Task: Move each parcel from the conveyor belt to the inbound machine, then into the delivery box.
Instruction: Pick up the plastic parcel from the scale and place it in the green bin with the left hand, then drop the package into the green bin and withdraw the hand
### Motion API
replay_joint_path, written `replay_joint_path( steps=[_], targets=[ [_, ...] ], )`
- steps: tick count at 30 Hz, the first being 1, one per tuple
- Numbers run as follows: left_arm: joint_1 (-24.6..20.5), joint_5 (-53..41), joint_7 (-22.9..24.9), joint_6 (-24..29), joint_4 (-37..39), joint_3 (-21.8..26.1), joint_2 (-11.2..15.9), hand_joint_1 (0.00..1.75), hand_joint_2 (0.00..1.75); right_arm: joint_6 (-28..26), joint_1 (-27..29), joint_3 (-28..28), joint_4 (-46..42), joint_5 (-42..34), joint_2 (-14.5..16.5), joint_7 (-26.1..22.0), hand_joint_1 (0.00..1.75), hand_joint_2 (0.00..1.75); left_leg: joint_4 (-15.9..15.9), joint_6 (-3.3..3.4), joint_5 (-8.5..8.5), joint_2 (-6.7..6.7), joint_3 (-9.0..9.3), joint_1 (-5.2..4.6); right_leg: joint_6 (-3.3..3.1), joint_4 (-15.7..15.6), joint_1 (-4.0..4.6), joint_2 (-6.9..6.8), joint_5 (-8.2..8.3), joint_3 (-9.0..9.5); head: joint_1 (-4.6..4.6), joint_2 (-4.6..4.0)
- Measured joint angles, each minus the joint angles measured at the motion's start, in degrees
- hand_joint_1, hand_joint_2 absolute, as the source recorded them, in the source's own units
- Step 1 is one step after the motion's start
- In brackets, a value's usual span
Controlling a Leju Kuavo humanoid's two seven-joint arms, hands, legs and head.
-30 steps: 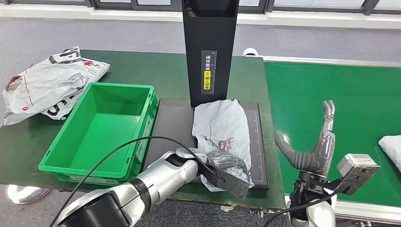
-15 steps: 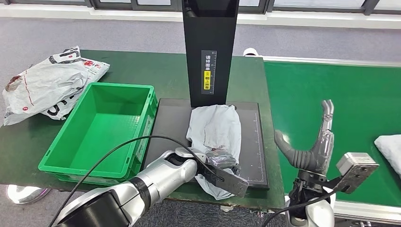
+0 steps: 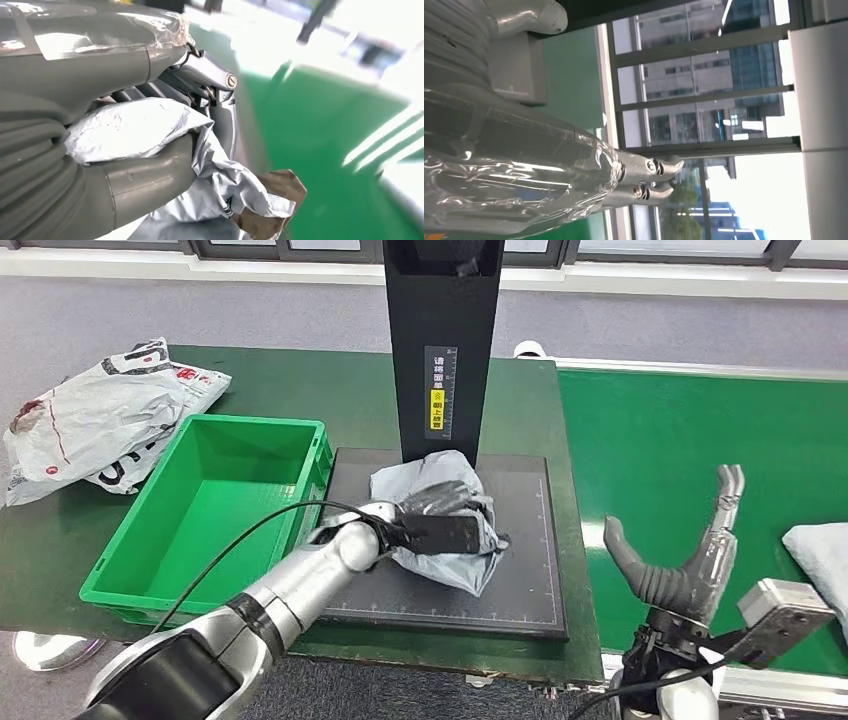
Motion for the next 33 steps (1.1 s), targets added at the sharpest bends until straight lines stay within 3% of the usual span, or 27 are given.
replay_joint_path(
  steps=[7,16,24,33],
  targets=[
    [8.6,2.9,2.2,4.6,-28.2,11.4,7.4,1.75,1.75,1.3,5.8,-2.8,-4.7,-0.8,-0.1,-0.1,0.0,1.75,0.0,-0.05,-0.06,0.08,-0.03,0.03,-0.07,0.0,0.03,0.08,-0.08,-0.08,0.0,0.0],
    [16.6,-12.4,5.5,23.6,-49.7,23.6,9.7,1.75,1.75,1.8,12.0,-5.9,-10.7,0.1,0.5,-0.8,0.0,1.75,0.0,-0.08,-0.09,0.08,-0.05,0.03,-0.1,0.0,0.03,0.06,-0.12,-0.11,-0.01,0.0],
    [17.2,-26.0,9.8,32.5,-53.8,28.8,10.5,1.75,1.75,2.8,13.5,-6.4,-11.8,0.2,1.0,-0.9,0.0,1.75,0.0,-0.09,-0.07,0.08,-0.04,0.03,-0.11,0.0,0.03,0.06,-0.11,-0.1,-0.01,0.0],
    [15.3,-31.8,12.8,32.5,-48.9,31.7,11.2,1.75,1.75,3.4,12.9,-6.4,-11.5,0.0,1.0,-0.9,0.0,1.75,0.0,-0.11,-0.04,0.08,-0.03,0.03,-0.14,0.0,0.03,0.08,-0.07,-0.1,-0.01,0.0]
  ],
)
